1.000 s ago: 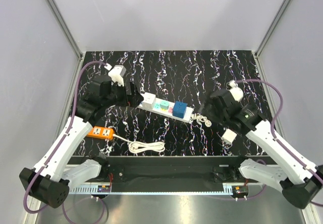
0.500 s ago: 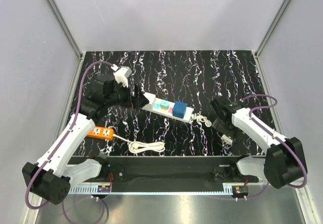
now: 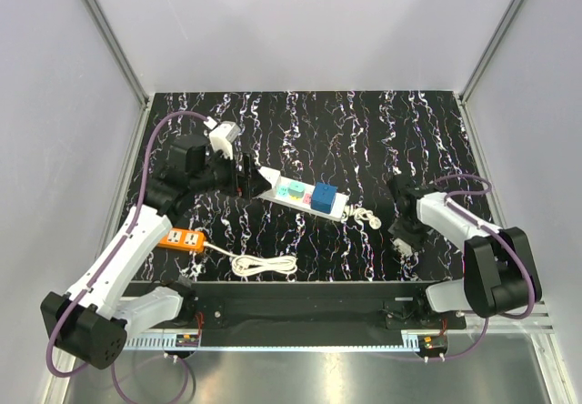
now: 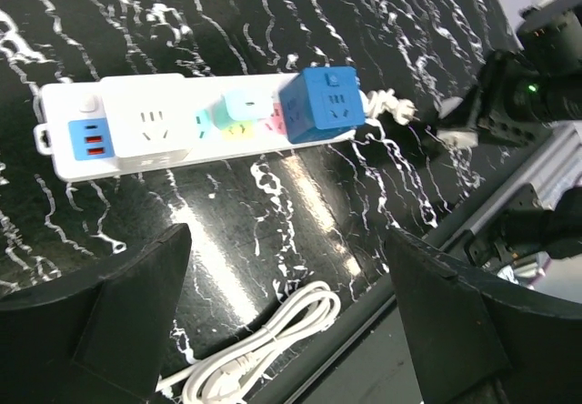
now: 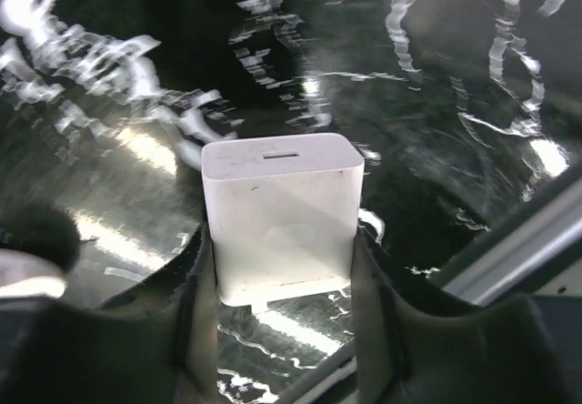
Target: Insert the plug
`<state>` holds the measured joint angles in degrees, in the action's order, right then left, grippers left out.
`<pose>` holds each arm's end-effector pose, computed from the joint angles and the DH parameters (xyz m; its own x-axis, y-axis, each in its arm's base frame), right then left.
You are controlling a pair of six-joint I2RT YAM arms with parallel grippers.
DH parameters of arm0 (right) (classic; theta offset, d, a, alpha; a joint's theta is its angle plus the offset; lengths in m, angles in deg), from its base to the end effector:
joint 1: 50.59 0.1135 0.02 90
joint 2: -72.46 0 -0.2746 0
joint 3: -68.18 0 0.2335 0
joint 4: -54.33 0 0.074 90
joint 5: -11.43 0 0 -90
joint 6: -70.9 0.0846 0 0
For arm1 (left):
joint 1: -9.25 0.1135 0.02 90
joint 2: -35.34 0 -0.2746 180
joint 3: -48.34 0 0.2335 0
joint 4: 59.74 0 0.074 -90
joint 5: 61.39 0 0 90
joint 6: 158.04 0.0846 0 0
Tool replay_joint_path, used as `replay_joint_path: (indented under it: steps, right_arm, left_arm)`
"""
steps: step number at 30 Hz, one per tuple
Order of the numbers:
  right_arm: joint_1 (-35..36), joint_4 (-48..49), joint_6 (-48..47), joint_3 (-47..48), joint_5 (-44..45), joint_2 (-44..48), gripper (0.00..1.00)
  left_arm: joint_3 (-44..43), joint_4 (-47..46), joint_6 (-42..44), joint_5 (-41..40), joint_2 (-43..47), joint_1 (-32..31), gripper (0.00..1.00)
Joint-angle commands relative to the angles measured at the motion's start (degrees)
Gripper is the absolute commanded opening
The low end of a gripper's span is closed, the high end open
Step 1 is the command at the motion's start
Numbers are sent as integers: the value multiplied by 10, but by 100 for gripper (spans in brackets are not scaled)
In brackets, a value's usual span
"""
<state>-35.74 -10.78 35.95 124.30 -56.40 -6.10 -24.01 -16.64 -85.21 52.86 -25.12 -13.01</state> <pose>0.1898 0.0173 0.1413 -0.7350 0.5904 -0.3335 0.6645 0.7250 -0.1809 0.2111 -0.1240 0.3222 -0.6561 -0.0223 -0.7543 0.4990 0.7370 -0.4558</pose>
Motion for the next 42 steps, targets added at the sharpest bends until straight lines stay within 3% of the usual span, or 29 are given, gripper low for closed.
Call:
replay_joint_path:
  steps: [1, 4, 5, 9, 14, 16, 20, 22, 24, 26, 27, 29, 34, 38, 41, 42]
  right_arm:
    - [-3, 46, -63, 32, -52, 25, 0]
    - [-3, 45, -147, 83, -164, 64, 0]
    - [-3, 49, -173, 96, -254, 74, 0]
    - [-3, 63, -243, 151, -448, 132, 0]
    - [-2, 155, -214, 134, -667, 191, 0]
    - [-2, 188, -188, 121, -714, 218, 0]
    - [-3, 324, -131, 102, -866, 244, 0]
    - [-3, 391, -68, 87, -903, 257, 0]
    - [-2, 530, 34, 64, -943, 266, 0]
    - [-1, 699, 118, 47, -974, 270, 0]
    - [-1, 749, 188, 38, -980, 270, 0]
    - [5, 833, 233, 36, -992, 266, 0]
    - [28, 812, 240, 57, -992, 250, 0]
    - [48, 812, 239, 61, -994, 254, 0]
    - [53, 810, 241, 68, -993, 256, 0]
    - [54, 810, 242, 69, -993, 256, 0]
  left_arm:
    - [7, -53, 10, 59, 19, -1, 90]
    - [9, -82, 11, 113, 28, -4, 87]
    - [12, -92, 11, 128, 33, -5, 85]
    - [15, -151, 2, 204, 41, -8, 84]
    - [21, -225, -25, 270, 43, -9, 83]
    - [15, -254, -32, 280, 42, -9, 81]
    - [17, -299, 47, 321, 61, -10, 81]
    - [8, -326, 80, 380, 62, -13, 85]
    - [-8, -372, 78, 463, 41, -17, 85]
    - [-40, -419, 32, 504, 5, -36, 84]
    - [-50, -468, -6, 522, -8, -43, 83]
    - [-81, -503, -31, 532, -45, -71, 82]
    - [-167, -539, -33, 554, -111, -125, 83]
    - [-233, -536, -25, 586, -162, -134, 82]
    - [-275, -579, -62, 639, -205, -144, 78]
    - [-279, -610, -113, 646, -214, -149, 76]
